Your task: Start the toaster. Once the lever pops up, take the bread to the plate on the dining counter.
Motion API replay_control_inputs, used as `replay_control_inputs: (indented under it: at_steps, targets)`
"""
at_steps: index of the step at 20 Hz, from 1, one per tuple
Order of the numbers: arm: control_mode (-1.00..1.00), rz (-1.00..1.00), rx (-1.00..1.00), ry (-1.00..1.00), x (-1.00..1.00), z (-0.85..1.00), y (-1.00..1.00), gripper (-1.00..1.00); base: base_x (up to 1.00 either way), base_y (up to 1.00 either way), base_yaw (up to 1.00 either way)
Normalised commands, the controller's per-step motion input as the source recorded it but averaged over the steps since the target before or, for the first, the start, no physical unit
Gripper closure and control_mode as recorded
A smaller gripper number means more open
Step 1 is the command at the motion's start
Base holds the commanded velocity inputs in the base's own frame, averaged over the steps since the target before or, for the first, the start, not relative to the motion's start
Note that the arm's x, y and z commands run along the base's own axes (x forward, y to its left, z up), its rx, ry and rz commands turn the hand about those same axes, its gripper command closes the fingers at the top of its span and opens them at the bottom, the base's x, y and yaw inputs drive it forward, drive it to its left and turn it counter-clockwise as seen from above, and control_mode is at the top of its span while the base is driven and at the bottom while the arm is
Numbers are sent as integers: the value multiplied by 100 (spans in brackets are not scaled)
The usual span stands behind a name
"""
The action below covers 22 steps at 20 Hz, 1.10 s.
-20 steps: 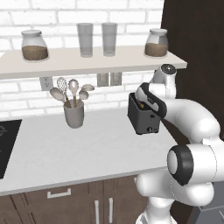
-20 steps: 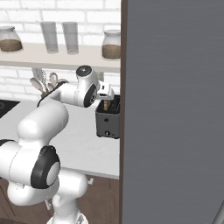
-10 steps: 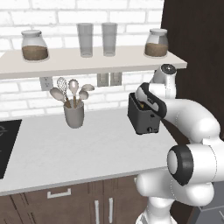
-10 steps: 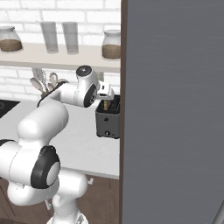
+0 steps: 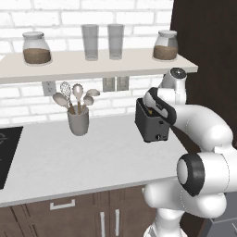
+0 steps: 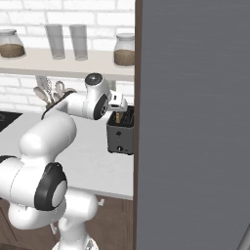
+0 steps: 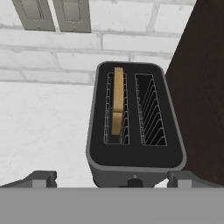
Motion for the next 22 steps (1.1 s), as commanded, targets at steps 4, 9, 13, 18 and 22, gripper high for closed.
replay_control_inputs:
  at_steps: [4,9,13,18,22]
  targets:
    - [-100,0,0,0,0,0,0,-100,0,0,0]
    - [-100,0,0,0,0,0,0,-100,0,0,0]
    - [-100,0,0,0,0,-6,0,-100,0,0,0]
    - [-100,0,0,0,0,-24,0,-100,0,0,0]
    - [-100,0,0,-1,0,-30,0,-100,0,0,0]
